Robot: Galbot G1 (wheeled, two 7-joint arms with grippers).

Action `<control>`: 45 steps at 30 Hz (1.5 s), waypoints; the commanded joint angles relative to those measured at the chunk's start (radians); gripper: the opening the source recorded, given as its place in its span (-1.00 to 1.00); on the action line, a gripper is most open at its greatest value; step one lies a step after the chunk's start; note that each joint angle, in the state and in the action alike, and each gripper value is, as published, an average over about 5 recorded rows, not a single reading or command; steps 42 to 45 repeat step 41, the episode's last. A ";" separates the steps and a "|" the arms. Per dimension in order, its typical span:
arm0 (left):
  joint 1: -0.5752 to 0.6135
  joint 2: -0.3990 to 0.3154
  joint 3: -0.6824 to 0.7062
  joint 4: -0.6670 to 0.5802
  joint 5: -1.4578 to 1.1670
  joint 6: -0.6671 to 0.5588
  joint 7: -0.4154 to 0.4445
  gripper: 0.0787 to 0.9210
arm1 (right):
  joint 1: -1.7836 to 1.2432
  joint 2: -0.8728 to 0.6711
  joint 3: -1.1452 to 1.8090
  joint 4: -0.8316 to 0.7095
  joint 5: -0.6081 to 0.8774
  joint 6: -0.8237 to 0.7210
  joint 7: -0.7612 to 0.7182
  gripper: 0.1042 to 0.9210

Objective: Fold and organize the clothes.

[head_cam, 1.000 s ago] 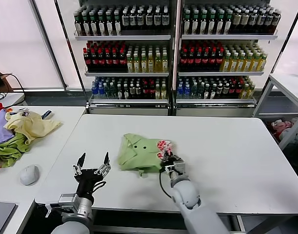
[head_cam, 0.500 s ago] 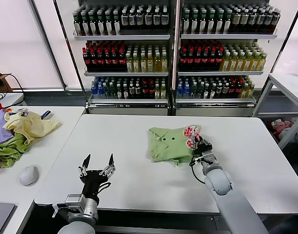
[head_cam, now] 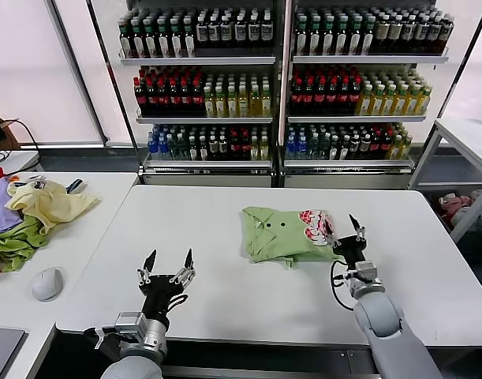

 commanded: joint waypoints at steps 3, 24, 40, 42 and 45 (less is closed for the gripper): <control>0.004 0.009 -0.006 -0.007 -0.023 0.004 0.035 0.77 | -0.351 0.029 0.180 0.411 0.180 -0.064 -0.030 0.69; 0.014 0.007 -0.013 -0.037 -0.016 -0.001 0.179 0.77 | -0.493 0.102 0.192 0.502 0.017 0.004 -0.043 0.76; 0.011 0.066 -0.014 0.009 0.019 -0.033 0.232 0.77 | -0.576 0.109 0.213 0.529 -0.054 0.033 0.006 0.76; 0.012 0.071 -0.014 0.009 0.018 -0.033 0.233 0.77 | -0.577 0.108 0.212 0.529 -0.056 0.033 0.009 0.76; 0.012 0.071 -0.014 0.009 0.018 -0.033 0.233 0.77 | -0.577 0.108 0.212 0.529 -0.056 0.033 0.009 0.76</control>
